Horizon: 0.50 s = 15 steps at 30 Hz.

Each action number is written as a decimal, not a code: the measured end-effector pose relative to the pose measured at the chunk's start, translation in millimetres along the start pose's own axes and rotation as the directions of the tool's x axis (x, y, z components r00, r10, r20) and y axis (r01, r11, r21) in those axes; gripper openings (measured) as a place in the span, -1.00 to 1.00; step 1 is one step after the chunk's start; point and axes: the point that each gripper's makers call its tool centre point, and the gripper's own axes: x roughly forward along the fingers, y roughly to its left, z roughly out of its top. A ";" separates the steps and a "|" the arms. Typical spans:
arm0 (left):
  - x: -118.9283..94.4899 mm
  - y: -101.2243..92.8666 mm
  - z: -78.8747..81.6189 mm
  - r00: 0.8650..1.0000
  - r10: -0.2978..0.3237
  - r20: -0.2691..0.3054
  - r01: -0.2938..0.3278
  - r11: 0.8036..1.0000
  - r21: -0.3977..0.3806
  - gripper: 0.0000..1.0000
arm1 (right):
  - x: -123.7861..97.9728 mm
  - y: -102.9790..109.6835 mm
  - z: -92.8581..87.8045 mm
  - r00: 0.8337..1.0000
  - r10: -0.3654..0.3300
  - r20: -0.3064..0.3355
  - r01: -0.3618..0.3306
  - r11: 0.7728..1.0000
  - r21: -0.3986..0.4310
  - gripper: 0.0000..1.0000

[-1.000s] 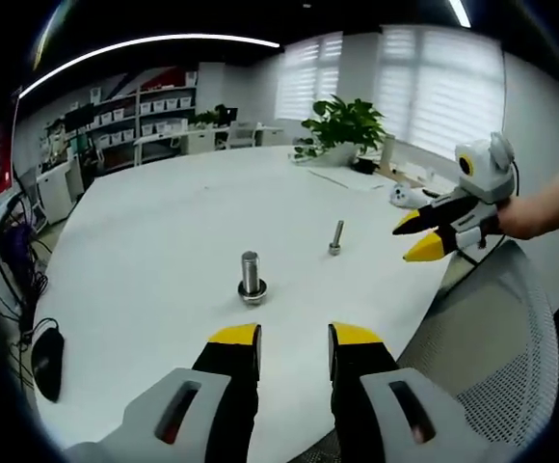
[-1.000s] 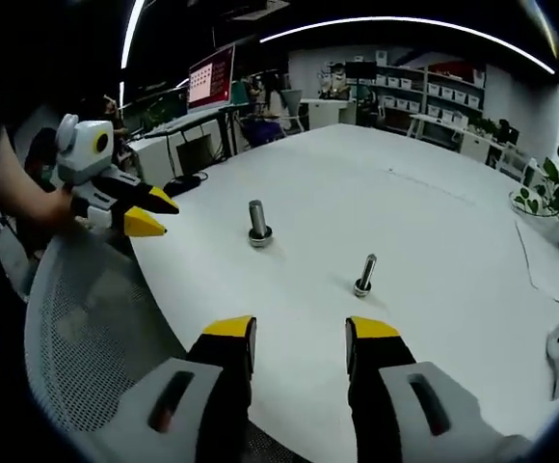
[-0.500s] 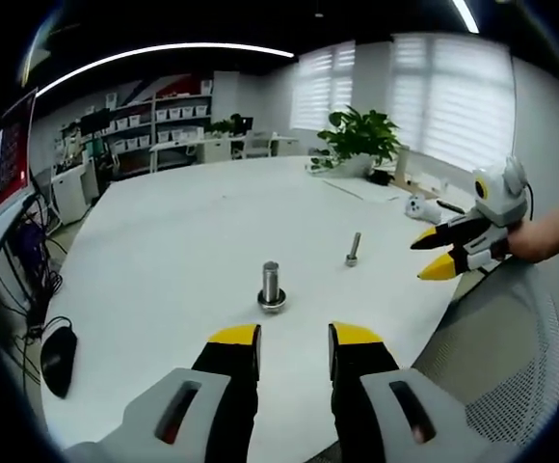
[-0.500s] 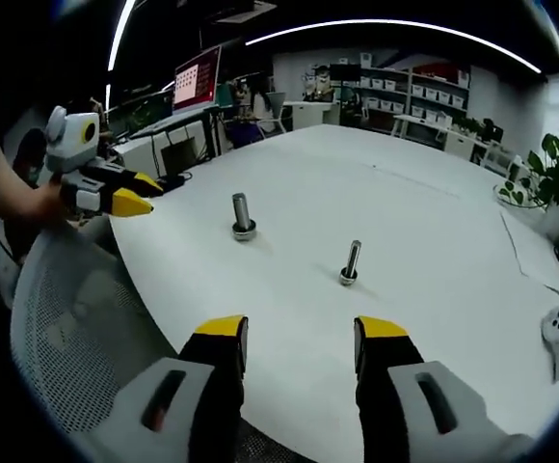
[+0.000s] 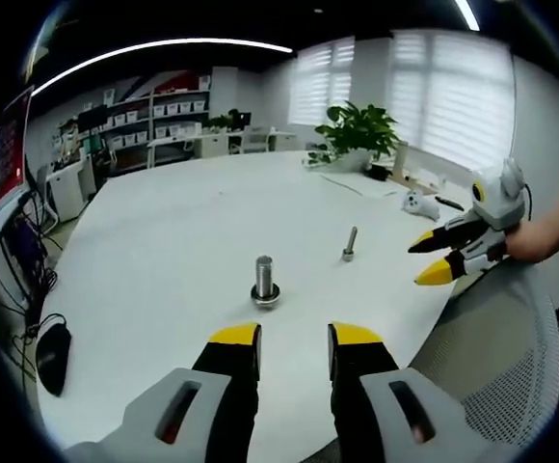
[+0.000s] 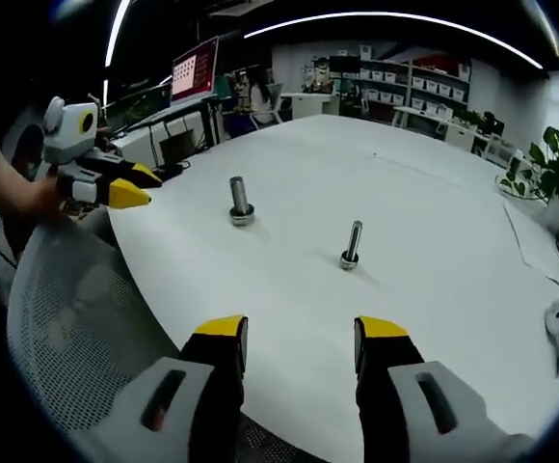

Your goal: Place the washer onto the threaded stud by aligning its center hole with the stud, sliding it down to the base, and recovering from edge contact or off-axis alignment until the washer reaches the visible bottom stop.

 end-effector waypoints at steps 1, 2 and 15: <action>-1.3 0.2 2.3 1.000 0.002 0.012 -0.002 1.000 0.003 -0.49 | 0.1 0.0 0.1 1.000 0.000 0.000 0.000 1.000 -0.003 -0.06; -1.9 1.8 3.6 1.000 0.008 0.022 -0.008 1.000 0.003 -0.49 | 0.3 0.2 0.3 1.000 0.002 0.000 -0.002 1.000 -0.003 -0.06; 0.7 4.9 -0.7 1.000 0.018 -0.001 -0.018 1.000 0.001 -0.49 | -1.2 0.6 3.5 1.000 0.008 0.021 -0.008 1.000 -0.002 -0.06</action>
